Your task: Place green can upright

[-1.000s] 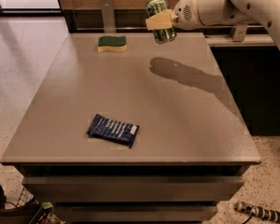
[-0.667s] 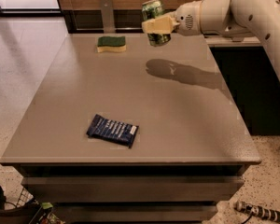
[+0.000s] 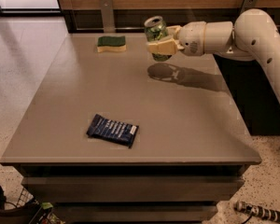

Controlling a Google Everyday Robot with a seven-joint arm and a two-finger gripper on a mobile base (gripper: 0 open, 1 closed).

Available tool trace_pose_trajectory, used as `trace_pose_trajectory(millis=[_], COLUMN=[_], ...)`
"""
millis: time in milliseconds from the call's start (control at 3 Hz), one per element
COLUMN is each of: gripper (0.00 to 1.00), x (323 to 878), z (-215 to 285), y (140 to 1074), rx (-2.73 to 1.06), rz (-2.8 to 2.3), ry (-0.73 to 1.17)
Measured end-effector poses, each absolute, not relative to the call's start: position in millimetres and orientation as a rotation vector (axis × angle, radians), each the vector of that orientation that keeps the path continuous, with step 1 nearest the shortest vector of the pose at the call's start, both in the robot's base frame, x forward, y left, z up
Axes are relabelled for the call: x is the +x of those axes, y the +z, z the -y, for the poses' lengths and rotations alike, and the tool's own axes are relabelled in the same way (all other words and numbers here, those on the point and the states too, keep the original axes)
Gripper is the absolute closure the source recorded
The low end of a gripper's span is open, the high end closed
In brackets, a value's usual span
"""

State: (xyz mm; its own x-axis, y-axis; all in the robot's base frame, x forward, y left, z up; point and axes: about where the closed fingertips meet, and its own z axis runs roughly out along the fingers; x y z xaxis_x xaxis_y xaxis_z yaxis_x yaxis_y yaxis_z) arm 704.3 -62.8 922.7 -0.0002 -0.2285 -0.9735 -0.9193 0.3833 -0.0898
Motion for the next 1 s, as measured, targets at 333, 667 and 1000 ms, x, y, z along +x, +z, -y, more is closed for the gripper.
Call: trace_pose_trajectory(millis=[333, 667, 1000], gripper=[1.00, 1.00, 1.00], x=[710.7, 718.3, 722.0], z=[62.1, 59.4, 54.5], y=[902.3, 890.2, 884.1], rx=[-1.081, -1.045, -1.017], rz=[-1.484, -1.504, -1.517], ry=[0.781, 0.832, 0.878])
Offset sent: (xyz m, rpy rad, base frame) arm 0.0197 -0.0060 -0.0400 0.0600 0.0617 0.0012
